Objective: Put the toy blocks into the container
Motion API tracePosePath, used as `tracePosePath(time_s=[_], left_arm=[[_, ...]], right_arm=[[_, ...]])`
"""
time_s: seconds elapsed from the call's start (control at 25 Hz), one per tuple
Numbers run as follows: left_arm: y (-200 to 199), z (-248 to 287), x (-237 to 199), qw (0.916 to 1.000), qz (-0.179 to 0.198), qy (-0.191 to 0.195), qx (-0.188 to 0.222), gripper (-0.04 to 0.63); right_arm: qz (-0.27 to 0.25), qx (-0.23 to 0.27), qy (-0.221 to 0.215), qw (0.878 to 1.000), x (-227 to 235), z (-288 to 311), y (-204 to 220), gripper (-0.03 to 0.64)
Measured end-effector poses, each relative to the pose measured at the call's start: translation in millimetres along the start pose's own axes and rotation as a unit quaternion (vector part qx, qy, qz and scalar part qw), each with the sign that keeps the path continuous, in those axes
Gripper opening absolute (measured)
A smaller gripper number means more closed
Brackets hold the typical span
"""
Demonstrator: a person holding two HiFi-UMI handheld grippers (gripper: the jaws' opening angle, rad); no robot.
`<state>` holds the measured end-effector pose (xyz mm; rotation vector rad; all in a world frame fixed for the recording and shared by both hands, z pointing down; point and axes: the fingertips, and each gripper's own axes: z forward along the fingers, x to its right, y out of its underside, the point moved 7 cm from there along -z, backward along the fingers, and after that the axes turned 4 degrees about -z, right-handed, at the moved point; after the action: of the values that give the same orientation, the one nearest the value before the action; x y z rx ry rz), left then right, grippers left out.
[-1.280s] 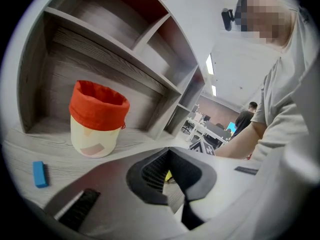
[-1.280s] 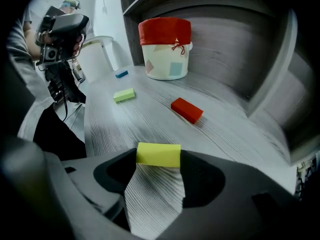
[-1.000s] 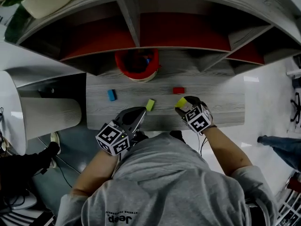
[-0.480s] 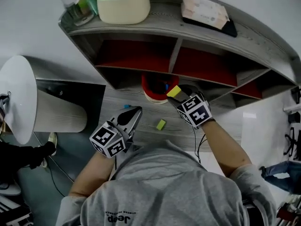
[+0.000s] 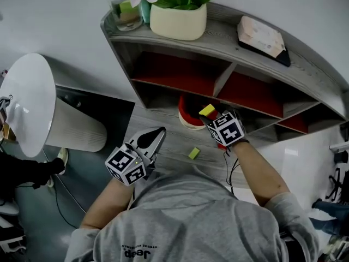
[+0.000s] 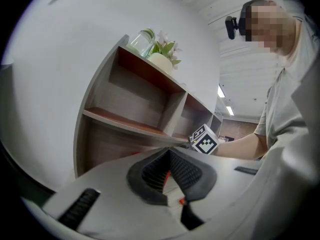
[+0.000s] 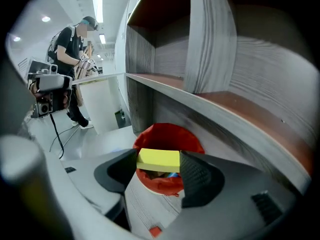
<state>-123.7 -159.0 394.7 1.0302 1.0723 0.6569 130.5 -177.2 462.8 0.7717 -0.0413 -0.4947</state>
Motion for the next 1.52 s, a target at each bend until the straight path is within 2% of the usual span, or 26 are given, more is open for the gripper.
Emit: tracePosePath(time_s=[0.12,0.2,0.4,0.6,0.72,0.84,1.08,1.28,1.52], left_arm=[[2.0,-4.0,-1.7,1.0000,-0.003,-0.006,0.002,0.030],[3.0,-5.4,-1.8,1.0000,-0.003,-0.007,0.002,0.031],[5.8,-4.9,2.1,1.0000,-0.004,0.000,-0.001,0.029],[8.6,2.0,8.1,0.9998,-0.007,0.016,-0.007,0.029],[14.2,8.6,12.9,0.9995,-0.007,0.026,-0.017,0.030],[28.3,19.5,18.6,0.9986,-0.015,0.036,-0.036,0.030],[72.2,53.0,37.3,0.9933,-0.029,0.067,-0.090,0.031],[105.3,72.5,60.9,0.9859,-0.034,0.095,-0.133,0.031],[126.9,79.3,69.0,0.9824,-0.046,0.093,-0.155,0.031]], right_arm=[[0.008,0.009,0.011,1.000,1.2,3.4,-1.2,0.296],[0.013,0.013,0.009,1.000,0.4,3.7,-1.4,0.342],[0.010,0.015,0.007,1.000,-4.5,-6.3,4.1,0.345],[0.019,0.018,0.012,1.000,0.4,-27.8,28.0,0.345],[0.027,0.006,0.016,0.999,11.5,-39.5,63.4,0.345],[0.030,-0.025,0.000,0.999,16.6,-38.1,116.4,0.326],[-0.020,-0.108,-0.055,0.992,1.6,-1.8,218.8,0.287],[-0.017,-0.134,-0.071,0.988,-4.0,27.2,260.3,0.265],[-0.030,-0.149,-0.094,0.984,-5.7,52.4,286.0,0.264]])
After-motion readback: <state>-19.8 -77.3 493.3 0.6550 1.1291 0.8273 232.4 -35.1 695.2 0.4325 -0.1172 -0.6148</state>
